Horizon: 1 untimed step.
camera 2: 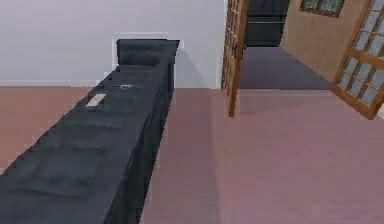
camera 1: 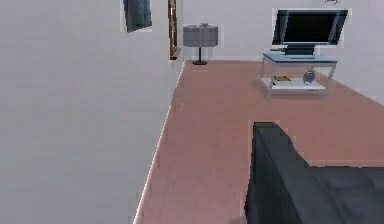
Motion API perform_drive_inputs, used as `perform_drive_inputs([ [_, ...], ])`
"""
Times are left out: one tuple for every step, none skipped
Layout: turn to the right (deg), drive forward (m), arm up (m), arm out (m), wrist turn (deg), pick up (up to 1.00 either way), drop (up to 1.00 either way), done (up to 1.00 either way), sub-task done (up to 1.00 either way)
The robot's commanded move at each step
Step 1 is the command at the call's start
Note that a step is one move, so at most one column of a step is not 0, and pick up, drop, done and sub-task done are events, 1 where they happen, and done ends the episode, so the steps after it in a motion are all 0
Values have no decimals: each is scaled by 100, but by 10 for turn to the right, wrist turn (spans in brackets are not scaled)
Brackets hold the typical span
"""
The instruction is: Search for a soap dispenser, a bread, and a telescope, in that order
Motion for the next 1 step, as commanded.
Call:
perform_drive_inputs([
  [0,100,0,0,0,0,0,0,0],
])
